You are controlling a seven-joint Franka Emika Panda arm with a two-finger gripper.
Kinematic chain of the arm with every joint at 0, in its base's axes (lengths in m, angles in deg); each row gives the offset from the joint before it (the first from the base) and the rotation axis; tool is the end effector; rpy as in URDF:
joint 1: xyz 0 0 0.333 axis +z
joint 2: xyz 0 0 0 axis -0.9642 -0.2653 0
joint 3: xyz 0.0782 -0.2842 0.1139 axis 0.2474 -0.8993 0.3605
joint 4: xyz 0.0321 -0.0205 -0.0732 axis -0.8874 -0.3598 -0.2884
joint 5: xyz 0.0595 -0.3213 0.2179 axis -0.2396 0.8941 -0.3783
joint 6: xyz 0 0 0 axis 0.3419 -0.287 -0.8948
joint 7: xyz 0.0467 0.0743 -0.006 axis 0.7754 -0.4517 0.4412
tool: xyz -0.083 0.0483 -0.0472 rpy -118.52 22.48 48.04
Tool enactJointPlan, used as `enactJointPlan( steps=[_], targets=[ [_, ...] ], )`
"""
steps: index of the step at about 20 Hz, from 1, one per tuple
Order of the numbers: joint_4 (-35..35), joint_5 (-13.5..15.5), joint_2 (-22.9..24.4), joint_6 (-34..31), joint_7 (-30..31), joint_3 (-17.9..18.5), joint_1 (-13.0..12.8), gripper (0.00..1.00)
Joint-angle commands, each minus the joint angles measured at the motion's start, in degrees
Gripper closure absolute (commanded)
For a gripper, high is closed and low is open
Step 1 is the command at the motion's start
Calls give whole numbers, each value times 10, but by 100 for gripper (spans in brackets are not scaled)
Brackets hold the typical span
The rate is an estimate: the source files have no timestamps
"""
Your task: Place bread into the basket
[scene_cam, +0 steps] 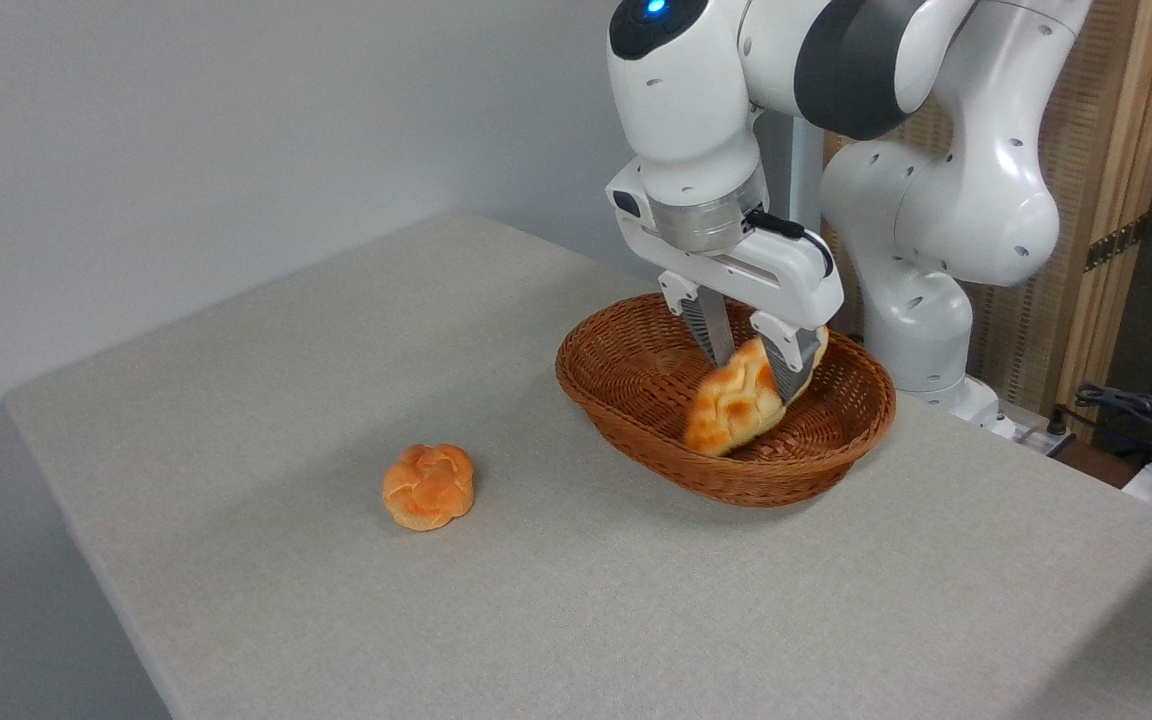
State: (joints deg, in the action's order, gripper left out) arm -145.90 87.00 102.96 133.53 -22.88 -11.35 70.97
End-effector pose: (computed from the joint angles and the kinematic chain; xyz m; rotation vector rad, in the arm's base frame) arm 0.3303 0.0181 0.4526 2.7307 -1.0590 -0.3909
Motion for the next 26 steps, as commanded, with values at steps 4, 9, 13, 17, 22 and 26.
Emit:
enactJointPlan(
  steps=[4, 9, 13, 17, 22, 26],
  targets=[
    [7, -2, 4, -9, 4, 1, -3, 0],
    [79, -14, 5, -37, -1, -11, 0, 0],
    [167, -12, -14, -37, -71, -9, 1, 0],
    [292, -4, -100, -37, -69, -10, 0, 0],
    [439, 8, -222, -30, -67, -11, -4, 0],
    [497, 18, -284, -30, -60, -19, -5, 0]
  ],
)
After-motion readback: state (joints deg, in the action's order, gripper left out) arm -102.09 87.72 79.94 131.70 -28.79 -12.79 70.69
